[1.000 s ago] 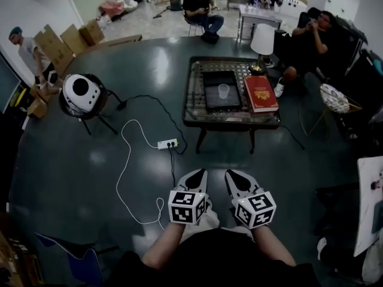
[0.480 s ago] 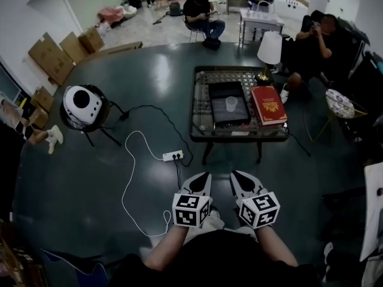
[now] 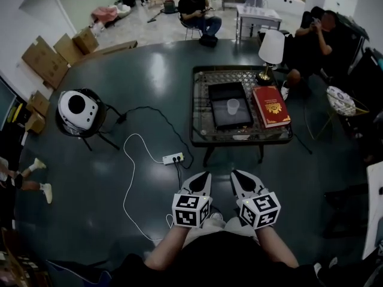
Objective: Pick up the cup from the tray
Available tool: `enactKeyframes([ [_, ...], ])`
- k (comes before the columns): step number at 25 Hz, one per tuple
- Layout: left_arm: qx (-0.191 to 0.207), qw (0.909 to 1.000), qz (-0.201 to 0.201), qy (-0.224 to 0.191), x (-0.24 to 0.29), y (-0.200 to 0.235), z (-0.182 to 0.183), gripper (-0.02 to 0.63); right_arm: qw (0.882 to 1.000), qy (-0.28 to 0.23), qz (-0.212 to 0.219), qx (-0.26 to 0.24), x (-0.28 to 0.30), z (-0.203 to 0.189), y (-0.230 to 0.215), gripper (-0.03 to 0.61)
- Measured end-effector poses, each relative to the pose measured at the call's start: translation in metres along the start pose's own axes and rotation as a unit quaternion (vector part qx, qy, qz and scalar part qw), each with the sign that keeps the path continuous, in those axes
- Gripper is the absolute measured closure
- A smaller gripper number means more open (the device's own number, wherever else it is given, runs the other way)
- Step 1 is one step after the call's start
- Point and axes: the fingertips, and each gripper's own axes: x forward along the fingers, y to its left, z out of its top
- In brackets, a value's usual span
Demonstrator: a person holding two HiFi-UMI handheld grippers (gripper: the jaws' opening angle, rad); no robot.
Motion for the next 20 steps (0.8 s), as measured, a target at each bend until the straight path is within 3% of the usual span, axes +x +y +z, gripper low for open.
enactKeyframes([
  [20, -0.007, 0.9998, 0.002, 0.018, 0.053, 0.023, 0.018, 0.603, 1.000, 0.021, -0.009, 0.008, 0.040, 0.010, -0.041, 0.568],
])
